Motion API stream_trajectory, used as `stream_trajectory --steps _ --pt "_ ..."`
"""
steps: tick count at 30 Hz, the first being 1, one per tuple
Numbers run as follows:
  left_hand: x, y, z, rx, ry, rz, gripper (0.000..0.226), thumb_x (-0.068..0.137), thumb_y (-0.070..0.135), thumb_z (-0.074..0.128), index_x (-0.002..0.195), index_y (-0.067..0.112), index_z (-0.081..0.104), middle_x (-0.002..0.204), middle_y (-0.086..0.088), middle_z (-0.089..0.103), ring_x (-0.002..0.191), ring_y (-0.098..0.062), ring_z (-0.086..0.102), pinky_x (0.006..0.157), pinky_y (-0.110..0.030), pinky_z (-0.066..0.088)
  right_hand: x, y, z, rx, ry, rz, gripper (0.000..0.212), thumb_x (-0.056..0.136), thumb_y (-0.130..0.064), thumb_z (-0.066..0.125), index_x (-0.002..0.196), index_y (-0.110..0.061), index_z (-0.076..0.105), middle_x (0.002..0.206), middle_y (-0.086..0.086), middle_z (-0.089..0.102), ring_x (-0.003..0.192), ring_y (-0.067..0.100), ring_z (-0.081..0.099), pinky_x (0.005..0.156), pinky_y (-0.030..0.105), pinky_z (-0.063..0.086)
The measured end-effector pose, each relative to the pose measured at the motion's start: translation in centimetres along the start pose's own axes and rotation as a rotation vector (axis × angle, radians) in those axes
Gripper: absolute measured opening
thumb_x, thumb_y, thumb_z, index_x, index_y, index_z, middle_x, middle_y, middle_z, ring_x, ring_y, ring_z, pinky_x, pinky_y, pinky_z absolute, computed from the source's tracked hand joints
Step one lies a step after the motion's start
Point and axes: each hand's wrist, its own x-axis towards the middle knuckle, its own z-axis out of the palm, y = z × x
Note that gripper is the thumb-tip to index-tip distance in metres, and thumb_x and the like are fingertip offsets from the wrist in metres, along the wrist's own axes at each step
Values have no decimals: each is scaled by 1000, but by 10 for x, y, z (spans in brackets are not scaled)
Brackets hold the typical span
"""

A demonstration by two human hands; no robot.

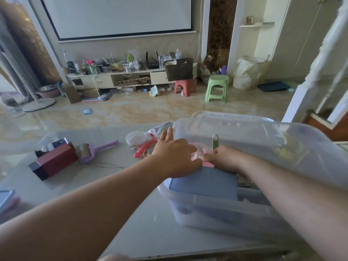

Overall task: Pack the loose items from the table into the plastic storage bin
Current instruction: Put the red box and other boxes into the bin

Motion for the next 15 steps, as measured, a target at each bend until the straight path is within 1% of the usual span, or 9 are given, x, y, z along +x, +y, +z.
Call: stream_trajectory --steps 2,3,5,6,8,10,11,13,15 --pt "-6 -2 -3 -66 41 -3 55 93 70 38 135 44 62 155 8 48 157 -44 6 128 -53 1 -6 -7 -2 -82 1 8 72 73 -84 52 99 -21 74 104 7 72 89 25 69 73 32 49" --pt "-10 -3 -4 -110 69 -3 52 92 69 41 132 45 64 158 9 45 156 -41 12 128 -51 5 -9 -10 -3 -147 16 6 70 77 -85 48 97 -22 72 106 8 71 91 26 67 73 32 48" --pt "-20 -9 -5 -267 148 -29 46 94 66 46 134 47 61 163 10 36 153 -30 26 125 -45 18 -16 -19 -6 -303 73 -19 64 84 -82 37 88 -25 65 114 10 71 97 29 65 75 34 45" --pt "-26 -14 -5 -365 182 -50 44 97 62 48 137 47 58 164 11 33 150 -24 32 121 -42 24 -21 -24 -8 -366 115 -39 62 85 -80 34 91 -26 64 118 11 70 99 30 63 75 35 44" --pt "-46 -31 -1 -502 237 -35 42 101 58 46 141 46 52 163 13 33 143 -19 41 117 -40 33 -33 -38 -13 -417 222 -103 62 84 -77 41 110 -27 66 125 8 68 106 31 62 78 37 48" --pt "-71 -58 9 -487 299 47 43 102 56 42 140 40 54 154 15 44 133 -16 50 113 -40 41 -47 -61 -16 -411 310 -212 53 87 -63 55 126 -29 64 132 4 64 116 30 60 89 39 51" --pt "-83 -75 18 -459 308 66 44 102 55 43 141 38 56 151 14 48 133 -15 50 111 -39 43 -54 -77 -14 -396 342 -287 47 88 -54 59 129 -31 64 134 3 62 119 30 58 92 38 50" --pt "-106 -115 35 -398 284 20 45 100 49 52 144 37 54 155 12 47 136 -15 50 109 -38 46 -62 -111 -2 -339 384 -449 37 88 -41 62 125 -33 66 130 2 60 119 28 55 94 37 48" --pt "-124 -157 48 -342 250 -76 53 96 41 62 148 38 49 157 10 44 133 -17 53 105 -35 49 -65 -148 18 -279 367 -562 35 86 -39 63 120 -34 68 124 -1 59 116 25 54 95 37 48"
